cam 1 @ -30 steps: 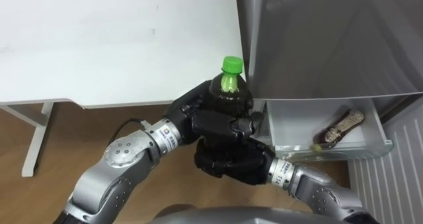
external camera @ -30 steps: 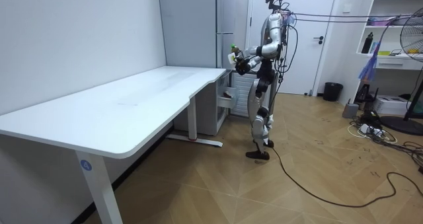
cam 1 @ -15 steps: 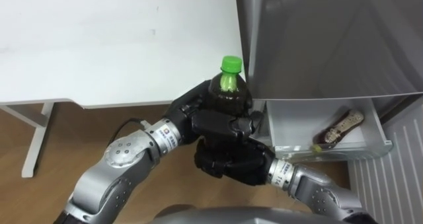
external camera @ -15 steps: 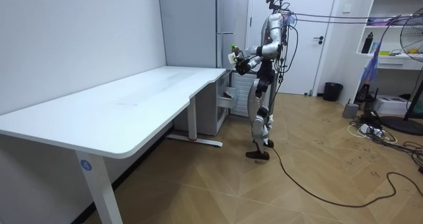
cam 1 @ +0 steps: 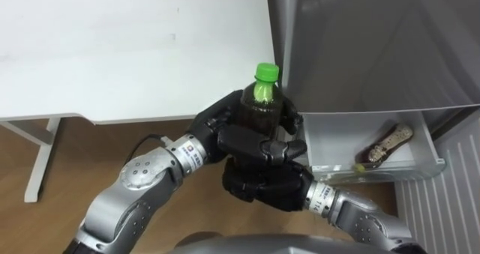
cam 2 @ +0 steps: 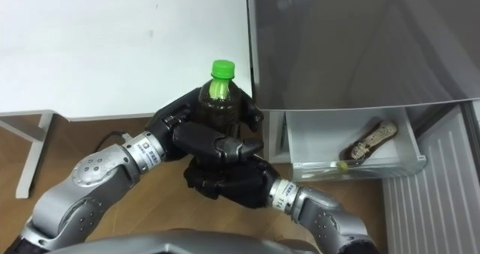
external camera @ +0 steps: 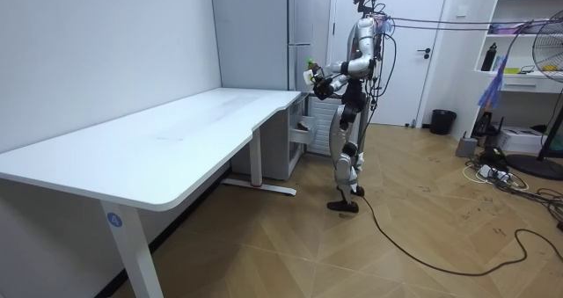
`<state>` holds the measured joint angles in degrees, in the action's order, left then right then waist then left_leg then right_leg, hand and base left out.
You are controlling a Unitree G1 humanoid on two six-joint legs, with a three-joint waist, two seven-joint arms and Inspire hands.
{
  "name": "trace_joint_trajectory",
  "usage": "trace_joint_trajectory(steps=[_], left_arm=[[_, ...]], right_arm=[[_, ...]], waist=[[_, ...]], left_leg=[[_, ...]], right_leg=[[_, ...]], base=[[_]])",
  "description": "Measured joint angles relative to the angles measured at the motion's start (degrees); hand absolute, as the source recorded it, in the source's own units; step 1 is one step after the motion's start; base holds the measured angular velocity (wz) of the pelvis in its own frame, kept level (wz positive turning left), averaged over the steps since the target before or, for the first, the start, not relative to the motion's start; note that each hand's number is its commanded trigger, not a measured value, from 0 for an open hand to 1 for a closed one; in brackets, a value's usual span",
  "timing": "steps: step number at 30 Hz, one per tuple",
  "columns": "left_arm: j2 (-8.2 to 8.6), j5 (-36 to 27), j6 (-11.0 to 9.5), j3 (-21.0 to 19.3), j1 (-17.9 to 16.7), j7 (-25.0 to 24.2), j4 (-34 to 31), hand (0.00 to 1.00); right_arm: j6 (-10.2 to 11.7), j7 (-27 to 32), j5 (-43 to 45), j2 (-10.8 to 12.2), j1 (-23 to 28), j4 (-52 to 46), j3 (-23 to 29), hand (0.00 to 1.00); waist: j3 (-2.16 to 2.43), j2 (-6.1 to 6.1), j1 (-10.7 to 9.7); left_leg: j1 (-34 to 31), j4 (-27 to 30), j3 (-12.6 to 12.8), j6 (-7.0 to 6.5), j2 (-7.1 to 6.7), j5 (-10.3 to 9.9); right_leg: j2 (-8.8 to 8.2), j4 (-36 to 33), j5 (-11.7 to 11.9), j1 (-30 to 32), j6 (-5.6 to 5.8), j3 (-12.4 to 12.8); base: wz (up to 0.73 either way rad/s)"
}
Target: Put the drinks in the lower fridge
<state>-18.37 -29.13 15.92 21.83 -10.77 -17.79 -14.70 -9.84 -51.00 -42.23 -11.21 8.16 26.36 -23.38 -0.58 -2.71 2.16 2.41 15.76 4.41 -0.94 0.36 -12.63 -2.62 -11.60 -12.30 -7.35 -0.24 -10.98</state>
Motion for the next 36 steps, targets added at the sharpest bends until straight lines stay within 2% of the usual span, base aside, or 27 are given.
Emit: trace_joint_trajectory(steps=[6, 9, 17, 26, 31, 36], left_arm=[[0.36, -0.05, 0.0, -0.5, 0.0, -0.02, 0.0, 0.0], [0.61, -0.05, 0.0, -0.72, -0.01, -0.13, 0.0, 0.0], [1.35, -0.14, 0.0, -1.39, -0.17, -0.43, 0.0, 0.0], [1.63, -0.82, 0.0, -1.54, -0.2, 0.07, 0.01, 0.0], [0.92, -4.11, 0.01, -1.76, -0.37, 1.38, 0.12, 0.0], [0.97, -4.6, 0.01, -2.64, -1.7, 1.4, 0.11, 0.0]], right_arm=[[-0.02, 0.0, 0.0, 0.43, 0.13, -0.01, 0.3, 1.0], [-0.01, 0.0, 0.0, 0.54, 0.16, -0.02, 0.41, 1.0], [-0.14, -0.08, 0.0, 0.88, 0.2, 0.0, 0.65, 1.0], [-0.23, -1.0, 1.81, 1.47, 0.18, 0.02, 2.3, 1.0], [-1.07, -0.97, 1.89, 1.67, 0.07, -0.26, 2.34, 1.0], [-1.56, -0.97, 3.38, 1.93, -0.08, -0.29, 2.42, 1.0]], waist=[[0.03, 0.72, 0.02], [-0.11, 1.11, 0.13], [-0.01, 1.68, 1.56], [-0.09, 1.34, 1.71], [0.16, 0.58, 1.74], [0.15, 0.63, 2.18]], left_leg=[[0.18, 0.0, 0.0, 0.0, -0.01, 0.0], [0.54, -0.04, 0.0, 0.0, -0.04, 0.0], [1.38, -0.45, 0.12, -0.01, -0.04, -0.03], [2.45, -0.59, 0.03, 0.03, 0.03, -0.07], [2.84, -0.63, 0.01, 0.06, 0.12, -0.11], [3.32, -0.9, -0.05, 0.07, 0.11, -0.11]], right_leg=[[-0.01, 0.04, -0.01, -0.19, 0.0, 0.02], [0.0, 0.28, 0.0, -0.62, 0.0, 0.01], [0.07, 1.0, 0.0, -1.62, 0.0, -0.01], [0.14, 0.87, 0.02, -2.62, 0.0, 0.0], [0.19, 0.73, 0.05, -2.95, -0.05, -0.04], [0.18, 0.91, 0.05, -3.54, -0.05, -0.16]], base=[[0.0], [0.0], [0.01], [0.0], [0.0], [0.01]])
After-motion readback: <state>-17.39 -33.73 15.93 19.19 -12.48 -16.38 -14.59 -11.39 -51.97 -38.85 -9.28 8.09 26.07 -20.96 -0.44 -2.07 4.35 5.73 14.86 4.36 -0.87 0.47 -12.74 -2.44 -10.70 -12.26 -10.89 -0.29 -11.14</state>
